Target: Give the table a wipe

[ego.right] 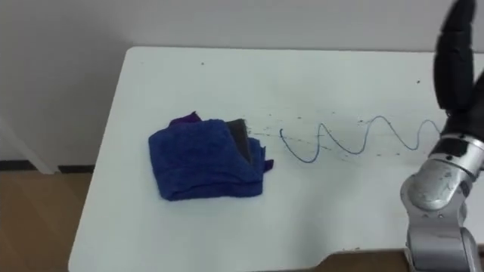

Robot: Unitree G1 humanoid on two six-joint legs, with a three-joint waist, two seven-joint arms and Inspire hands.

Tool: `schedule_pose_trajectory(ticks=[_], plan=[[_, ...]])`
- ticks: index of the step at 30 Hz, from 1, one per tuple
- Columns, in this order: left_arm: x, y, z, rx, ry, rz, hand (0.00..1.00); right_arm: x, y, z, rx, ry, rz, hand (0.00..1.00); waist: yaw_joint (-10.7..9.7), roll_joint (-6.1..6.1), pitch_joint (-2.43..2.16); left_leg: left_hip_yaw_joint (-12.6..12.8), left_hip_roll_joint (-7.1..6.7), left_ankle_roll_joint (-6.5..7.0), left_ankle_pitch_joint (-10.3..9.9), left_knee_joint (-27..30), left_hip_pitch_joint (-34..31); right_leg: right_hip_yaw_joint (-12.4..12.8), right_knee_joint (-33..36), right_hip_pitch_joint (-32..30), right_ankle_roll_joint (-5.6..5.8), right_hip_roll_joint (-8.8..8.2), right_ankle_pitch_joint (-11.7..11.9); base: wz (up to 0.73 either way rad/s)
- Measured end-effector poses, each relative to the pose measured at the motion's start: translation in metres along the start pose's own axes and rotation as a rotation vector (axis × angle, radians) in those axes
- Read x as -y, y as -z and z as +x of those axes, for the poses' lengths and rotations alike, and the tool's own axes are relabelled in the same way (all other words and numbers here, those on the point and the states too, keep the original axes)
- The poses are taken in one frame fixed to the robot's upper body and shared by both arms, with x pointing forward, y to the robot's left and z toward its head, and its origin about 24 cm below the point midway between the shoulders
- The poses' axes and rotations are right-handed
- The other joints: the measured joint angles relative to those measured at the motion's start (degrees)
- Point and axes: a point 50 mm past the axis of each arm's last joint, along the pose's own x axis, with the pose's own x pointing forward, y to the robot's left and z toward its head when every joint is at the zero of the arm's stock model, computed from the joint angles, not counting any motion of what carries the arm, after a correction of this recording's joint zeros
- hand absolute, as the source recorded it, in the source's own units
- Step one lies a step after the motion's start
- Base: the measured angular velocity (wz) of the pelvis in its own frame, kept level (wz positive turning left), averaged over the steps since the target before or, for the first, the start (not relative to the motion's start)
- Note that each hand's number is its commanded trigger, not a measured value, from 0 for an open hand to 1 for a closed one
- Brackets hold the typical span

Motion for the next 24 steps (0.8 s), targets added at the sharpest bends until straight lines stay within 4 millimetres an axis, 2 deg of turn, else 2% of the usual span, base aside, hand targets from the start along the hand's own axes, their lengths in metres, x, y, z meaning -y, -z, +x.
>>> schedule_pose_trajectory(ticks=[4,6,9,11,15,19,20,24], plan=[[0.002,-0.003,0.0,0.015,0.022,0.045,0.0,-0.02,-0.026,-0.003,0.143,-0.118,0.006,0.0,0.7,-0.06,0.12,-1.8,-0.15,0.02,0.0,0.1,0.2,-1.7,-0.1,1.0,0.01,-0.46,0.0,0.26],[0.003,-0.009,0.001,0.034,0.025,0.064,0.0,-0.036,-0.039,-0.008,0.208,-0.217,-0.009,0.0,1.8,-0.06,0.23,-2.0,-0.35,0.06,0.0,0.2,0.0,-2.6,-0.6,1.3,0.01,-0.71,0.0,0.07],[0.0,-0.016,0.002,0.052,0.028,0.067,0.0,-0.054,-0.049,-0.02,0.263,-0.346,-0.026,0.0,3.6,-0.1,0.26,-2.0,-0.35,0.06,0.0,0.2,0.0,-2.4,-0.9,1.5,0.02,-0.69,0.0,0.0],[-0.001,-0.018,0.003,0.055,0.037,0.075,0.0,-0.063,-0.053,-0.027,0.291,-0.413,-0.034,0.0,3.8,-0.02,0.4,-2.9,-0.41,0.06,0.0,0.1,-0.2,-2.7,-1.0,1.8,0.02,-0.71,0.0,0.16],[0.0,-0.027,0.003,0.082,0.056,0.085,0.0,-0.08,-0.062,-0.045,0.366,-0.563,-0.086,0.0,5.3,-0.02,0.4,-3.4,-0.47,0.06,0.0,0.2,-0.8,-3.1,-1.8,1.7,0.02,-0.69,0.0,0.07],[0.001,-0.026,0.003,0.084,0.064,0.093,0.0,-0.091,-0.063,-0.056,0.385,-0.663,-0.111,0.0,5.4,0.06,0.45,-4.2,-0.55,0.05,0.0,0.1,-0.9,-3.6,-1.9,1.8,0.02,-0.63,0.0,0.1],[0.001,-0.026,0.003,0.085,0.063,0.107,0.0,-0.094,-0.059,-0.058,0.378,-0.688,-0.135,0.0,5.4,0.04,0.44,-4.5,-0.9,0.05,0.1,0.1,-0.9,-4.2,-1.9,1.8,0.02,-0.69,0.0,0.14],[0.001,-0.022,0.002,0.076,0.064,0.127,0.0,-0.104,-0.037,-0.065,0.321,-0.771,-0.226,0.0,5.3,-0.12,0.32,-5.0,-0.92,0.05,0.1,0.1,-1.1,-5.0,-1.9,1.8,0.02,-0.88,0.0,0.08]])
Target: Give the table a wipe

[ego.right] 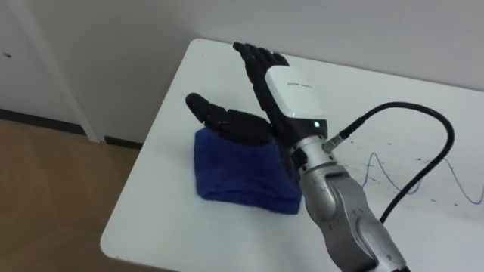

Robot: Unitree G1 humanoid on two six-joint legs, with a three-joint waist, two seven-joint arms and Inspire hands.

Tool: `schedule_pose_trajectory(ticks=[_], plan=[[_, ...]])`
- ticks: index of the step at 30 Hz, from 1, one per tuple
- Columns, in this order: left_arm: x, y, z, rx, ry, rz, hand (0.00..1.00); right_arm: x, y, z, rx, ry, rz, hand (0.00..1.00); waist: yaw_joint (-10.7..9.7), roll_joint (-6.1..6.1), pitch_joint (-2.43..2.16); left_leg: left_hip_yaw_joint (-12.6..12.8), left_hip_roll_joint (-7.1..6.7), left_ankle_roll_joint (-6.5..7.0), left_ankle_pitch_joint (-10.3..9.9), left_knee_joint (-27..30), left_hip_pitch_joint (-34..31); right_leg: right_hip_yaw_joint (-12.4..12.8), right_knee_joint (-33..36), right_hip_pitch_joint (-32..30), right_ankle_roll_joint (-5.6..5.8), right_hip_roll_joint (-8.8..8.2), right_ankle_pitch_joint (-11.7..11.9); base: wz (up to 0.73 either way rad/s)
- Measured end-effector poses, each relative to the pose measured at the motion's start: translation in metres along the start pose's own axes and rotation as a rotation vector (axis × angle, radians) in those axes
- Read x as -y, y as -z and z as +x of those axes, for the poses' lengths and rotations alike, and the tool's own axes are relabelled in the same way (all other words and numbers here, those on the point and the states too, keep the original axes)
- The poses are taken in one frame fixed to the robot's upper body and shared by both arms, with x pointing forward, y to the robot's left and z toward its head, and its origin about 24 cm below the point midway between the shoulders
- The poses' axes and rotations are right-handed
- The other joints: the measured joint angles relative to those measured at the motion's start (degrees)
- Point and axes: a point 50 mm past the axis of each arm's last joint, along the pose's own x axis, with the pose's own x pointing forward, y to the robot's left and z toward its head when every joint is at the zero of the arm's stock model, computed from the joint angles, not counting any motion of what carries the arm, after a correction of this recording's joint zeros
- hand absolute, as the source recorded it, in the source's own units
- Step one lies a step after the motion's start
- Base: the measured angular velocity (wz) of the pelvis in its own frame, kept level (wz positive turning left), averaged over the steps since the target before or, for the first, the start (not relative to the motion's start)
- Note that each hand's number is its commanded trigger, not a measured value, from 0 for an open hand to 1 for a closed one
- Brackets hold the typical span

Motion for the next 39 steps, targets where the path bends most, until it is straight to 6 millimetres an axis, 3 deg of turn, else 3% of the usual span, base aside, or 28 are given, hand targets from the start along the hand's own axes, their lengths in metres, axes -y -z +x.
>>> schedule_pose_trajectory(ticks=[4,8,11,13,17,19,20,21,22,23,24,25,26,27,30,33,39], plan=[[0.0,-0.001,0.0,-0.002,-0.001,0.002,0.0,-0.018,0.013,-0.012,-0.067,-0.103,-0.047,0.0,-0.5,-0.37,-0.35,-1.0,-0.1,0.01,0.0,0.0,-0.7,-0.8,0.0,0.0,0.0,-0.22,0.0,0.15],[-0.001,-0.01,0.001,0.022,-0.005,0.004,0.0,-0.032,0.024,-0.023,-0.122,-0.193,-0.063,0.0,-0.5,0.25,-0.2,-1.7,-0.08,0.08,0.1,-0.1,0.0,-0.6,0.1,-0.1,0.0,-0.23,0.0,0.01],[-0.002,-0.015,0.001,0.042,-0.005,0.025,0.0,-0.04,0.032,-0.032,-0.146,-0.235,-0.144,0.0,-0.8,0.96,-0.69,-1.6,-0.13,0.08,0.1,-0.2,0.3,0.3,0.1,0.4,0.0,-0.26,0.0,-0.04],[-0.002,-0.019,0.001,0.063,-0.001,0.024,0.0,-0.046,0.041,-0.046,-0.163,-0.284,-0.191,0.0,-0.7,1.47,-0.41,-2.6,0.05,0.08,0.1,-0.6,1.3,0.4,0.8,0.3,0.0,-0.06,0.0,-0.06],[-0.005,-0.017,0.001,0.064,-0.009,0.027,0.0,-0.055,0.044,-0.056,-0.152,-0.309,-0.209,0.0,-0.8,1.12,-0.48,-4.0,0.26,0.06,0.1,-1.2,2.2,-0.1,1.1,1.5,0.02,-0.11,0.0,-0.05],[-0.005,-0.021,0.002,0.077,-0.009,0.03,0.0,-0.06,0.047,-0.063,-0.159,-0.305,-0.209,0.0,-1.0,1.04,-0.25,-5.6,0.78,0.09,0.2,-1.9,3.5,-1.4,3.0,1.1,0.09,0.37,-0.2,0.18],[-0.007,-0.026,0.002,0.093,-0.012,0.047,0.0,-0.064,0.047,-0.067,-0.16,-0.307,-0.2,0.0,-1.0,0.79,-0.37,-9.7,1.75,0.12,0.3,-2.1,4.3,-0.2,4.7,-1.4,0.01,1.77,-1.7,-0.29],[-0.012,-0.026,0.002,0.098,-0.027,0.052,0.0,-0.065,0.043,-0.064,-0.135,-0.302,-0.194,0.0,-0.1,0.04,-0.48,-11.3,2.52,-0.08,0.2,-2.0,4.1,2.6,-0.9,-4.5,-2.08,4.05,0.2,-0.48],[-0.013,-0.024,0.002,0.094,-0.033,0.052,0.0,-0.065,0.04,-0.061,-0.115,-0.302,-0.196,0.0,-0.1,-0.31,-0.45,-11.1,2.68,-0.58,-0.1,-1.8,4.0,2.6,-3.6,-5.6,-2.94,4.74,4.0,-0.35],[-0.011,-0.016,0.001,0.068,-0.026,0.058,0.0,-0.069,0.038,-0.063,-0.104,-0.309,-0.196,0.0,-1.1,0.25,-0.3,-9.7,3.74,-2.33,-0.6,-1.3,4.2,0.9,-2.1,-5.5,-4.21,4.9,6.4,0.22],[-0.008,-0.014,0.001,0.065,-0.015,0.073,0.0,-0.074,0.037,-0.067,-0.103,-0.317,-0.193,0.0,-2.4,-0.2,-0.43,-6.6,3.92,-4.18,-1.0,-0.8,4.0,2.2,-1.8,-4.4,-4.22,4.46,6.4,0.51],[-0.007,-0.017,0.001,0.072,-0.011,0.079,0.0,-0.075,0.038,-0.069,-0.109,-0.321,-0.192,0.0,-2.8,-0.08,-0.23,-5.2,4.0,-4.58,-0.8,-1.5,3.7,3.4,-1.8,-4.0,-4.21,4.16,6.4,0.72],[-0.006,-0.024,0.002,0.097,-0.009,0.094,0.0,-0.076,0.04,-0.071,-0.124,-0.318,-0.204,0.79,-3.4,-0.68,-0.15,-3.8,4.07,-4.76,0.2,-3.4,1.4,6.1,-1.8,-4.0,-4.09,3.59,6.3,0.54],[-0.007,-0.025,0.001,0.109,-0.016,0.117,0.0,-0.078,0.043,-0.072,-0.147,-0.321,-0.221,1.0,-3.1,-0.94,-0.24,-1.4,3.7,-2.23,1.9,-2.9,0.7,7.1,-1.8,-4.3,-2.74,3.12,5.9,0.37],[-0.007,-0.019,0.001,0.072,-0.022,0.133,0.0,-0.079,0.046,-0.073,-0.157,-0.338,-0.276,1.0,-1.6,-1.38,-0.48,-0.5,2.67,-2.03,2.0,-2.5,1.2,6.4,-1.8,-3.9,-2.23,2.87,5.7,-0.24],[-0.006,-0.014,0.001,0.048,-0.018,0.145,0.0,-0.077,0.045,-0.071,-0.175,-0.293,-0.27,1.0,-1.8,-1.18,-0.47,-0.5,1.67,-1.44,1.9,-2.5,1.1,5.2,-1.7,-3.8,-1.53,2.03,5.2,0.01],[-0.006,-0.013,0.001,0.027,-0.02,0.161,0.0,-0.071,0.033,-0.068,-0.13,-0.226,-0.235,1.0,-1.7,-0.66,-0.51,-1.1,1.1,-0.92,1.6,-2.2,0.8,4.4,-0.7,-3.9,-1.5,1.7,5.0,0.06]])
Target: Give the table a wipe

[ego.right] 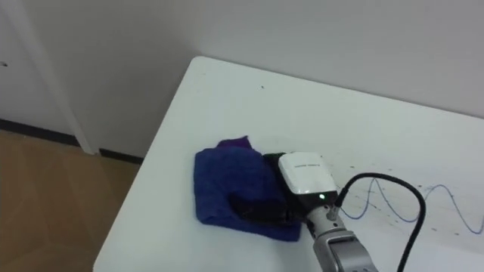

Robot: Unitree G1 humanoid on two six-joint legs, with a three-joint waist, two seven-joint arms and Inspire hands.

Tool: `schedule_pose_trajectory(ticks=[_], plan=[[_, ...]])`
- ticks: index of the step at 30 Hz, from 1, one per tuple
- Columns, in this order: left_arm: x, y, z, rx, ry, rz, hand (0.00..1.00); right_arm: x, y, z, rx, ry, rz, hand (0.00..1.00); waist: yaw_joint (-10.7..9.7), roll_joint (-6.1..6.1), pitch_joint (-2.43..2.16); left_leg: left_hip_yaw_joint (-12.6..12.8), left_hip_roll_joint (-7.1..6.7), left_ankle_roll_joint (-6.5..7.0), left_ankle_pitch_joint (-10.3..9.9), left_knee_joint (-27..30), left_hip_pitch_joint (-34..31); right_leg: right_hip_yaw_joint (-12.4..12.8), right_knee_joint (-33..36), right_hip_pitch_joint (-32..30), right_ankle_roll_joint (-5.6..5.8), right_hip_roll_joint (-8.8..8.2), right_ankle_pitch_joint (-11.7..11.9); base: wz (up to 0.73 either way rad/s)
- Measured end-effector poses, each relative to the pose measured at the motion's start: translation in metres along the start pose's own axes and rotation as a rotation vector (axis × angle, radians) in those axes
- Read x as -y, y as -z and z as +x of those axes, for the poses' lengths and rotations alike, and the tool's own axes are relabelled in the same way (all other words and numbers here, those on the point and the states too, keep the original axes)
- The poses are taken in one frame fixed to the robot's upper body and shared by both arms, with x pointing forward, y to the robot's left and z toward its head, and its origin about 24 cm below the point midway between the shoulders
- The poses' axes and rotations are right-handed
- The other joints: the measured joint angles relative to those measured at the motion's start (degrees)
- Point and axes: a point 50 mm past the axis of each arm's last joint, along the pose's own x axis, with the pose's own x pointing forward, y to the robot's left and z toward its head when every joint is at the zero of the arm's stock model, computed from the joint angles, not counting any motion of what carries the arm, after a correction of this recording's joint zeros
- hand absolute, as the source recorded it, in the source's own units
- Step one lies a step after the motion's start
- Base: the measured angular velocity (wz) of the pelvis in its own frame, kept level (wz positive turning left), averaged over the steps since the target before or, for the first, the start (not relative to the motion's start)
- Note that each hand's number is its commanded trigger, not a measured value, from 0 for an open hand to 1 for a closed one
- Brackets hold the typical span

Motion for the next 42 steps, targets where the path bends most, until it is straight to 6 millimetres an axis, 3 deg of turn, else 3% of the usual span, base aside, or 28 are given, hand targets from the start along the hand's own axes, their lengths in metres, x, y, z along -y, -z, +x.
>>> schedule_pose_trajectory(ticks=[15,19,23,25,28,29,32,34,36,37,39,42], plan=[[-0.005,-0.002,0.0,0.002,-0.022,-0.038,0.0,-0.008,0.003,-0.006,-0.021,-0.001,0.087,1.0,0.2,-0.51,-0.12,-0.4,-0.65,0.65,0.4,0.1,0.6,-0.9,0.8,0.7,0.61,-0.92,-0.4,0.03],[0.005,-0.005,0.0,0.001,-0.009,-0.021,0.0,-0.005,0.001,0.006,-0.044,-0.033,0.179,1.0,0.9,0.21,0.01,0.1,-0.43,0.54,0.3,0.0,1.1,-0.6,0.9,0.7,0.57,-0.68,-0.4,-0.1],[0.015,-0.011,-0.001,0.003,0.014,-0.035,0.0,0.013,0.001,0.031,-0.058,-0.069,0.192,1.0,1.7,1.51,0.32,0.9,-0.32,0.41,0.2,0.0,0.9,0.3,1.4,-0.2,0.36,-0.41,-0.3,-0.12],[0.019,-0.007,-0.002,-0.017,0.023,-0.047,0.0,0.023,0.013,0.048,-0.093,-0.072,0.206,1.0,1.6,2.06,0.68,1.3,-0.35,0.43,0.3,0.0,0.8,0.7,1.8,-0.6,0.35,-0.47,-0.3,-0.08],[0.015,0.0,-0.003,-0.033,0.01,-0.088,0.0,0.03,0.033,0.056,-0.169,-0.058,0.228,1.0,1.8,1.44,0.31,1.2,-0.35,0.49,0.4,0.0,0.2,0.5,1.8,-1.1,0.35,-0.53,-0.3,0.07],[0.012,0.007,-0.003,-0.053,0.001,-0.116,0.0,0.03,0.05,0.054,-0.232,-0.048,0.24,1.0,1.6,1.38,0.26,0.7,-0.38,0.54,0.5,0.4,0.1,-0.1,1.8,-1.0,0.4,-0.65,-0.4,0.2],[0.008,0.029,-0.007,-0.111,-0.021,-0.156,0.0,0.014,0.094,0.033,-0.433,-0.019,0.355,1.0,0.9,1.09,0.03,0.1,-0.4,0.56,0.5,0.7,0.5,-1.2,1.4,0.1,0.43,-0.94,-0.4,0.27],[0.004,0.043,-0.01,-0.149,-0.04,-0.192,0.0,0.002,0.121,0.01,-0.574,0.011,0.446,1.0,-1.2,0.54,-0.41,-0.2,-0.46,0.58,0.5,0.7,0.6,-2.7,0.4,1.4,1.06,-1.63,-0.8,0.59],[-0.006,0.059,-0.013,-0.194,-0.081,-0.25,0.0,-0.014,0.155,-0.03,-0.787,0.052,0.503,1.0,-1.9,0.2,-0.8,0.3,-0.63,0.66,0.4,0.7,1.4,-2.5,0.0,2.5,1.37,-1.91,-1.0,0.33],[-0.009,0.064,-0.014,-0.206,-0.092,-0.26,0.0,-0.016,0.163,-0.039,-0.837,0.061,0.521,1.0,-2.0,0.12,-0.84,0.3,-0.63,0.78,0.4,0.7,1.4,-2.6,0.1,2.7,1.38,-1.92,-1.0,0.06],[-0.021,0.073,-0.016,-0.228,-0.134,-0.298,0.0,-0.024,0.191,-0.081,-1.022,0.08,0.569,1.0,-2.4,-0.21,-1.12,0.2,-0.58,1.52,-0.1,0.6,1.3,-2.8,0.2,3.0,1.74,-1.93,-1.2,0.08],[-0.03,0.08,-0.018,-0.247,-0.173,-0.355,0.0,-0.034,0.21,-0.128,-1.227,0.103,0.631,1.0,-2.4,-0.38,-1.33,0.3,-0.55,1.57,-0.2,0.4,2.1,-2.6,0.4,3.8,1.82,-1.92,-1.2,0.02]])
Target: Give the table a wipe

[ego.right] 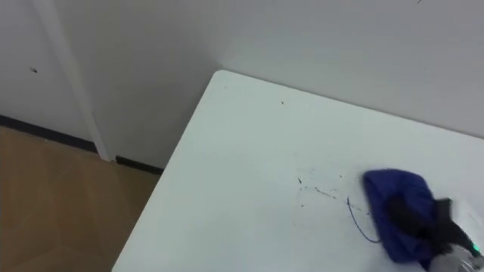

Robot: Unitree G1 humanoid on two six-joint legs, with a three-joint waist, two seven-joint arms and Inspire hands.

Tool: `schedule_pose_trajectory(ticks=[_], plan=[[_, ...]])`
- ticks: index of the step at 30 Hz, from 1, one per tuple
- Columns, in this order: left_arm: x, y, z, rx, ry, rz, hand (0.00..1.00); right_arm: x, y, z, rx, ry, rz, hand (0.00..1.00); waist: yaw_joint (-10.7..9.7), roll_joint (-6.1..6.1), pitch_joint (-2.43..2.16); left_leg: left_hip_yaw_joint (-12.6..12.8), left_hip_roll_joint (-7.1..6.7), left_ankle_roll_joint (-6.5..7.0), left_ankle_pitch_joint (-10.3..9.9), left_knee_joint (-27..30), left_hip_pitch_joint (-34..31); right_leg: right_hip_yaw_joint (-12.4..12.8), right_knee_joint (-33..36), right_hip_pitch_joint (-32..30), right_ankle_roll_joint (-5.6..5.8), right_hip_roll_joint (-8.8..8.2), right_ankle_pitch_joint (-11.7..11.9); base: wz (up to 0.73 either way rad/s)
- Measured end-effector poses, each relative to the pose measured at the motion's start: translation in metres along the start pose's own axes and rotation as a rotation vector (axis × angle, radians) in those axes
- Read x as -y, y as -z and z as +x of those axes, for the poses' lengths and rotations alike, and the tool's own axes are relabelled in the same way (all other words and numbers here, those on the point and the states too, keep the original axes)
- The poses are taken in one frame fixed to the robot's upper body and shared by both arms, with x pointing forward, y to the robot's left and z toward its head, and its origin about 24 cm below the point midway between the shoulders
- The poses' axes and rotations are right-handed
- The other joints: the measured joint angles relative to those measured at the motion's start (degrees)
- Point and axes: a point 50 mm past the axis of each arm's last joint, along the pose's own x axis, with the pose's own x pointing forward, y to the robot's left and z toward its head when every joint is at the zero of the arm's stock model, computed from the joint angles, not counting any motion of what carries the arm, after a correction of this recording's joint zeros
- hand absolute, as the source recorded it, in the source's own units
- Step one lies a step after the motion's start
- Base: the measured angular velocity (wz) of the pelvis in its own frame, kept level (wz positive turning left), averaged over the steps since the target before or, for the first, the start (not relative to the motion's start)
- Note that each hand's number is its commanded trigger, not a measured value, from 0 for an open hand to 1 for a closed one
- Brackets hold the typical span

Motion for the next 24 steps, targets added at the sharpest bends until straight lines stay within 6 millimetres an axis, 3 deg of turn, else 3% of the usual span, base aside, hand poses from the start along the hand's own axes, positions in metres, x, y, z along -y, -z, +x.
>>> schedule_pose_trajectory(ticks=[1,5,10,13,14,15,16,18,19,21,24], plan=[[-0.002,0.001,0.0,-0.004,-0.006,-0.021,0.0,0.005,0.012,-0.001,-0.046,0.017,0.021,1.0,-0.5,-0.05,0.0,-0.1,-0.02,0.08,-0.1,0.1,0.1,-0.1,0.0,0.2,0.1,-0.02,-0.1,0.0],[-0.003,-0.003,0.001,0.002,-0.01,-0.038,0.0,0.011,0.029,-0.003,-0.111,0.053,0.041,1.0,-1.7,-0.05,0.0,-0.2,-0.02,0.03,-0.2,0.1,0.1,-0.4,0.3,0.2,0.22,-0.09,-0.1,-0.01],[0.01,-0.015,0.0,0.047,0.022,0.016,0.0,0.01,0.013,0.0,-0.083,0.066,-0.003,1.0,-2.3,0.23,0.06,-0.1,-0.14,0.0,-0.2,0.5,0.2,-1.2,0.4,0.4,0.22,-0.25,-0.1,-0.06],[0.029,-0.026,-0.002,0.081,0.065,0.079,0.0,0.004,-0.021,0.004,-0.009,0.07,-0.097,1.0,-0.1,0.72,0.33,2.6,0.11,-0.18,-0.3,0.5,0.5,0.5,0.7,-0.6,-0.12,0.14,0.1,-0.55],[0.035,-0.036,-0.003,0.108,0.081,0.093,0.0,-0.003,-0.043,0.002,0.065,0.062,-0.173,1.0,1.0,0.7,0.56,3.1,0.26,-0.24,-0.3,0.6,0.3,0.5,1.1,-1.5,-0.66,0.34,0.4,-0.67],[0.039,-0.041,-0.004,0.124,0.093,0.115,0.0,-0.015,-0.078,-0.004,0.189,0.044,-0.253,1.0,1.5,0.69,0.75,4.1,0.43,-0.47,-0.1,0.5,0.2,0.8,1.8,-2.4,-0.99,0.54,0.6,-0.6],[0.042,-0.046,-0.004,0.137,0.099,0.126,0.0,-0.024,-0.096,-0.01,0.267,0.028,-0.295,1.0,2.3,0.79,0.77,4.7,0.53,-0.55,-0.1,0.5,0.2,0.8,1.8,-2.6,-1.26,0.68,0.8,-0.55],[0.047,-0.067,-0.005,0.184,0.11,0.134,0.0,-0.059,-0.178,-0.046,0.607,-0.035,-0.433,1.0,4.4,0.73,1.13,4.8,0.83,-1.06,0.1,0.5,0.1,0.7,2.4,-3.5,-1.9,1.23,1.2,-0.28],[0.049,-0.071,-0.006,0.192,0.113,0.135,0.0,-0.067,-0.196,-0.057,0.682,-0.054,-0.449,1.0,5.2,0.77,1.24,4.8,0.94,-1.23,0.2,0.5,-0.1,0.5,2.4,-3.7,-2.06,1.3,1.2,0.06],[0.055,-0.082,-0.008,0.225,0.127,0.15,0.0,-0.086,-0.246,-0.091,0.875,-0.114,-0.44,1.0,8.6,1.11,1.92,3.7,1.02,-1.67,0.5,0.6,-1.0,-0.3,2.1,-4.0,-2.58,1.36,1.0,0.3],[0.052,-0.066,-0.007,0.18,0.117,0.159,0.0,-0.09,-0.254,-0.097,0.915,-0.136,-0.447,1.0,12.3,1.36,1.91,0.6,0.7,-1.83,1.1,0.4,-1.8,-2.9,0.6,-3.8,-2.27,0.95,0.5,0.64]])
